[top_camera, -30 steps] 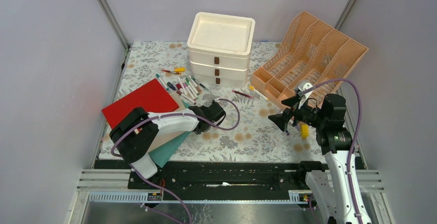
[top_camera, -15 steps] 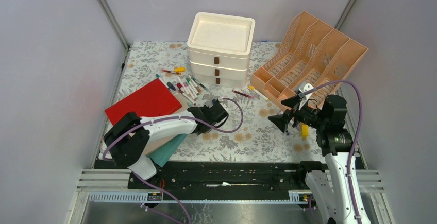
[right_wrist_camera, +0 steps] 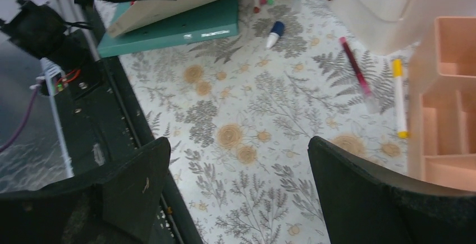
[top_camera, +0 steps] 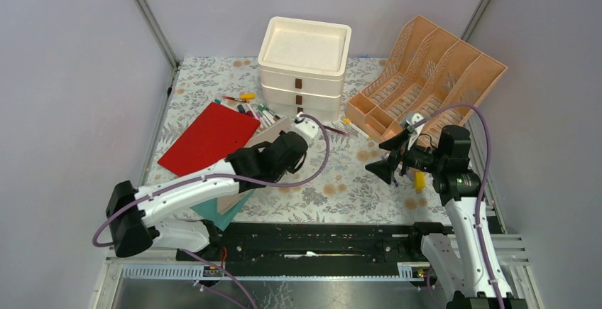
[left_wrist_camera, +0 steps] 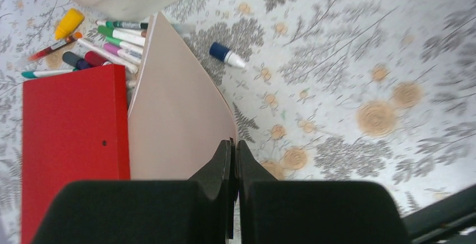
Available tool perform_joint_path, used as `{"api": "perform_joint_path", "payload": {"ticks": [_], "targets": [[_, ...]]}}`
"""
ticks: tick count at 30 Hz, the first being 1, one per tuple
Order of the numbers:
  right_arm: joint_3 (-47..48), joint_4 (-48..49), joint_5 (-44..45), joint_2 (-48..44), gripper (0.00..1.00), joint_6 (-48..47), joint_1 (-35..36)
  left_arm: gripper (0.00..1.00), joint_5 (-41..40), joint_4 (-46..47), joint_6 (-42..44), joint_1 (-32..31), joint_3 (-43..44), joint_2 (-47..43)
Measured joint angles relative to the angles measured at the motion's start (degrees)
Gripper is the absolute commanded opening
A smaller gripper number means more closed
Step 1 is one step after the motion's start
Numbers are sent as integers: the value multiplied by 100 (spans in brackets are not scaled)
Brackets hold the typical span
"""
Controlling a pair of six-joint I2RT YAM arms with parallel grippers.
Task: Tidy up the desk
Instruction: Pick up the folder from the center of the board.
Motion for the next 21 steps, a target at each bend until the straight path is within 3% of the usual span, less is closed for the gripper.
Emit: {"api": "perform_joint_path", "payload": {"ticks": [9, 15, 21], "targets": [[4, 50, -1023, 446, 100, -205, 284, 0, 494, 745, -1108, 0, -308, -876], [160, 769, -837, 981, 100, 321, 911, 0, 522, 1300, -1950, 0, -369, -979], [144, 1556, -256, 1510, 100, 916, 2028, 0, 437, 1703, -2455, 0, -361, -885]]}}
